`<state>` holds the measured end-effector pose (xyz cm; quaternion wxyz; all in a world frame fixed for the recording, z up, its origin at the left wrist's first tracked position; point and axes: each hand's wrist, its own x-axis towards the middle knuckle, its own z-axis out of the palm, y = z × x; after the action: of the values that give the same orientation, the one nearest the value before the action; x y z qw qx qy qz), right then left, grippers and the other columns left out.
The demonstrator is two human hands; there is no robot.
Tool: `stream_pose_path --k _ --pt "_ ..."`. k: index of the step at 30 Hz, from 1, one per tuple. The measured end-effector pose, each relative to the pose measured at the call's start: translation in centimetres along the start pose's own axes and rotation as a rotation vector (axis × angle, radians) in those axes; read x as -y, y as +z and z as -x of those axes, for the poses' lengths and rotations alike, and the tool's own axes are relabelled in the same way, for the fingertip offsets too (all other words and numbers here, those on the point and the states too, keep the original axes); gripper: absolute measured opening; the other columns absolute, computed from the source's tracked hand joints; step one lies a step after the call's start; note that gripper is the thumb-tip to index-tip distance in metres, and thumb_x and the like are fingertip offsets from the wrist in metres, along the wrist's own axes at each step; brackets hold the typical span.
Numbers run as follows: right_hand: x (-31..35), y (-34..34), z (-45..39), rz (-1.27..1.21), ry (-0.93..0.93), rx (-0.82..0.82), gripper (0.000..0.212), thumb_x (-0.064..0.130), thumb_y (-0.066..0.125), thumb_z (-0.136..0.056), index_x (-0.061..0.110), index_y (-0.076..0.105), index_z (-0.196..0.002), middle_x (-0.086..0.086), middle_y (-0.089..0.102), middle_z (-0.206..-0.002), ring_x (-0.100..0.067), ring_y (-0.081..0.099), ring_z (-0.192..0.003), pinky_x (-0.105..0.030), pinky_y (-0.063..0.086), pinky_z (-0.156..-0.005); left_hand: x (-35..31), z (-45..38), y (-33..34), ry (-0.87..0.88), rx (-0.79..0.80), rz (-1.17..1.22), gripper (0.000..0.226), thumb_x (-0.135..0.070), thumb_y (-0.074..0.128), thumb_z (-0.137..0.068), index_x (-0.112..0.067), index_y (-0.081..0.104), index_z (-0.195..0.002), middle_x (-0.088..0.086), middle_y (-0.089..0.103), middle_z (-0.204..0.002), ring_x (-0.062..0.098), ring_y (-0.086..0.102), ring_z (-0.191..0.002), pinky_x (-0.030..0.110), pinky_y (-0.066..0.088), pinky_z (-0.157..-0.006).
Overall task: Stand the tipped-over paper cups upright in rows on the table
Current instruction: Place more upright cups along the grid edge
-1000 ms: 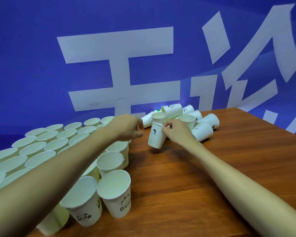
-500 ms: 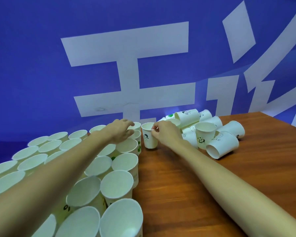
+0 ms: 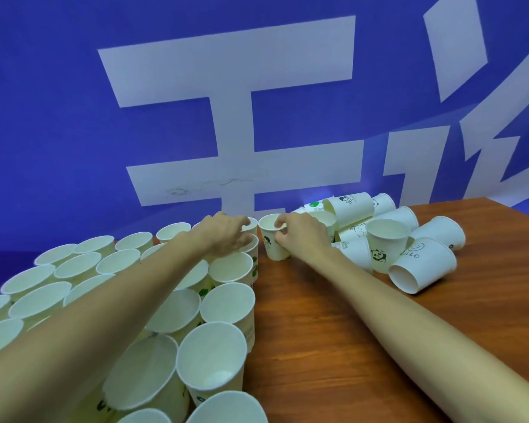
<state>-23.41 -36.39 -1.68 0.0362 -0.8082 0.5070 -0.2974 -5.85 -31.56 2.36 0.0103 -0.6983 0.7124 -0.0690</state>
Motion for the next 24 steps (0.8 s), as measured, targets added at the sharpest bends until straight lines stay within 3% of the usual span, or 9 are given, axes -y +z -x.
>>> stream_pose_path --k 2,5,10,13,15,17,19,22,24 --pt "0.0 -0.7 -0.4 -0.066 0.045 -0.026 0.04 0.025 0.054 -0.086 0.027 0.062 -0.125 -0.002 0.07 -0.109 -0.026 0.062 -0.104 -0.032 0.044 -0.076 -0.2 0.1 -0.1 0.023 -0.011 -0.015 0.052 -0.05 0.038 -0.098 -0.027 0.034 -0.144 0.007 0.057 -0.133 0.026 0.047 -0.122 0.04 0.043 -0.093" --pt "-0.6 -2.1 -1.9 -0.17 0.154 -0.086 0.036 0.021 0.051 -0.087 0.023 0.064 -0.12 -0.004 0.071 -0.105 -0.027 0.062 -0.101 -0.033 0.047 -0.08 -1.0 0.5 -0.5 0.111 -0.034 -0.044 0.048 -0.044 0.034 -0.101 -0.028 0.028 -0.146 0.008 0.058 -0.133 0.027 0.047 -0.122 0.042 0.042 -0.094" --pt "-1.4 -2.9 -5.0 -0.206 0.312 -0.016 0.033 0.01 0.051 -0.083 0.003 0.065 -0.111 -0.015 0.071 -0.098 -0.033 0.065 -0.092 -0.039 0.053 -0.075 -1.9 0.2 -0.6 0.163 -0.047 -0.1 0.05 -0.043 0.03 -0.103 -0.032 0.02 -0.151 0.007 0.054 -0.138 0.029 0.055 -0.117 0.041 0.047 -0.091" --pt "-1.2 -2.5 -6.3 -0.12 0.29 0.034 0.026 0.007 0.05 -0.086 0.005 0.062 -0.109 -0.012 0.066 -0.1 -0.03 0.061 -0.091 -0.035 0.05 -0.071 -1.9 -0.2 -0.4 0.175 -0.052 -0.129 0.051 -0.045 0.026 -0.103 -0.035 0.017 -0.152 0.006 0.056 -0.136 0.029 0.056 -0.114 0.041 0.048 -0.088" --pt "-1.1 -2.0 -6.6 -0.059 0.29 0.089 0.01 0.005 0.049 -0.088 0.007 0.058 -0.093 -0.01 0.06 -0.097 -0.028 0.054 -0.087 -0.031 0.044 -0.063 -1.8 -0.5 -0.3 0.181 -0.046 -0.102 0.05 -0.045 0.025 -0.103 -0.035 0.019 -0.152 0.007 0.055 -0.136 0.029 0.054 -0.119 0.042 0.047 -0.092" --pt "-1.0 -1.3 -6.9 0.003 0.309 0.136 0.016 0.007 0.051 -0.091 0.011 0.047 -0.076 -0.01 0.058 -0.097 -0.026 0.05 -0.085 -0.031 0.038 -0.063 -1.7 -0.8 -0.2 0.177 -0.04 -0.035 0.049 -0.044 0.024 -0.103 -0.032 0.024 -0.151 0.008 0.053 -0.138 0.028 0.05 -0.125 0.042 0.044 -0.099" --pt "-1.0 -0.5 -7.3 0.048 0.312 0.132 0.006 0.013 0.054 -0.093 0.011 0.053 -0.087 -0.011 0.061 -0.11 -0.026 0.054 -0.091 -0.031 0.039 -0.069 -1.7 -1.0 0.0 0.173 -0.038 0.004 0.049 -0.044 0.024 -0.103 -0.031 0.028 -0.15 0.008 0.052 -0.14 0.027 0.048 -0.127 0.042 0.042 -0.102" --pt "-0.8 0.0 -7.6 0.118 0.332 0.104 0.03 0.021 0.059 -0.093 0.01 0.056 -0.121 -0.015 0.05 -0.129 -0.024 0.059 -0.1 -0.031 0.044 -0.078 -1.8 -1.0 0.3 0.18 -0.031 0.011 0.049 -0.044 0.024 -0.103 -0.029 0.032 -0.149 0.007 0.051 -0.141 0.026 0.049 -0.127 0.042 0.043 -0.102" --pt "-1.0 0.2 -7.7 0.136 0.342 0.089 0.033 0.02 0.061 -0.092 0.01 0.055 -0.123 -0.015 0.051 -0.128 -0.024 0.06 -0.101 -0.031 0.045 -0.078 -1.9 -1.0 0.5 0.185 -0.028 0.03 0.047 -0.044 0.025 -0.103 -0.027 0.036 -0.147 0.006 0.051 -0.142 0.025 0.049 -0.127 0.042 0.042 -0.103"
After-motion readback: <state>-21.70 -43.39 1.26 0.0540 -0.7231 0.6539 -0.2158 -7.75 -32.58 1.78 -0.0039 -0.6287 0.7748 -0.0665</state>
